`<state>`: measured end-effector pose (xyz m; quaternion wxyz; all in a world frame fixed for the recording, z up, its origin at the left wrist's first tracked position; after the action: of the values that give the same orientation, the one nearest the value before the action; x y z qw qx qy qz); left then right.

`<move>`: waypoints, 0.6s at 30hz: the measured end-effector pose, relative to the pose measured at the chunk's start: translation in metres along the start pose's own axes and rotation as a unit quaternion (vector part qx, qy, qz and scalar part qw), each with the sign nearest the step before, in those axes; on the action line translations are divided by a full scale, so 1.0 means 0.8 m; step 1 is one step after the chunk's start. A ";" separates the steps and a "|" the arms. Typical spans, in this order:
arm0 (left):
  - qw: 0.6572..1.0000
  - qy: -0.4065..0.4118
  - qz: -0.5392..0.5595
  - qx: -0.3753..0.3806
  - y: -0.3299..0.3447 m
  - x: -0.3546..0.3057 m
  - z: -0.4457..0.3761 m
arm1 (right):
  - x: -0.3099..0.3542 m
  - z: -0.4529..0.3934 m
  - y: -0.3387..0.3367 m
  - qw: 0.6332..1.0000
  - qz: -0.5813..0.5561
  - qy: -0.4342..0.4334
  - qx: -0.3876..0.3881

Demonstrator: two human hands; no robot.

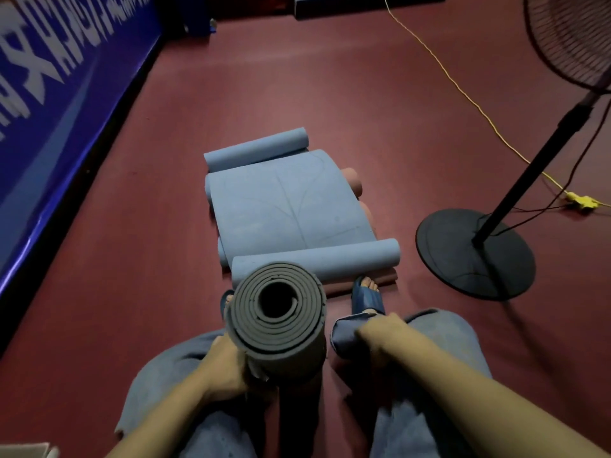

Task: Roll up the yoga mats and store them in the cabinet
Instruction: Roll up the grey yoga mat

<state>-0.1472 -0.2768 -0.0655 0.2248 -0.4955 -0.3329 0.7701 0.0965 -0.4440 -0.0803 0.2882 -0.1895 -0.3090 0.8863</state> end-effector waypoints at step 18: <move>0.878 -0.022 0.207 -0.431 0.004 -0.129 -0.006 | 0.081 0.079 0.065 0.977 -0.146 -0.099 0.122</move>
<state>-0.1005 -0.3478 -0.0059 -0.1833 -0.5839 -0.5265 0.5901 -0.0063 -0.4645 -0.0782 0.4034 -0.0169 -0.2504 0.8799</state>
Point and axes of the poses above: each hand's wrist, its own z-axis away from the middle knuckle, its own y-axis out of the palm, x = y × z, the point moved 4 cm from there along -z, towards the middle knuckle, and after that the axes turned 9 degrees about y, right-handed, at the moved point
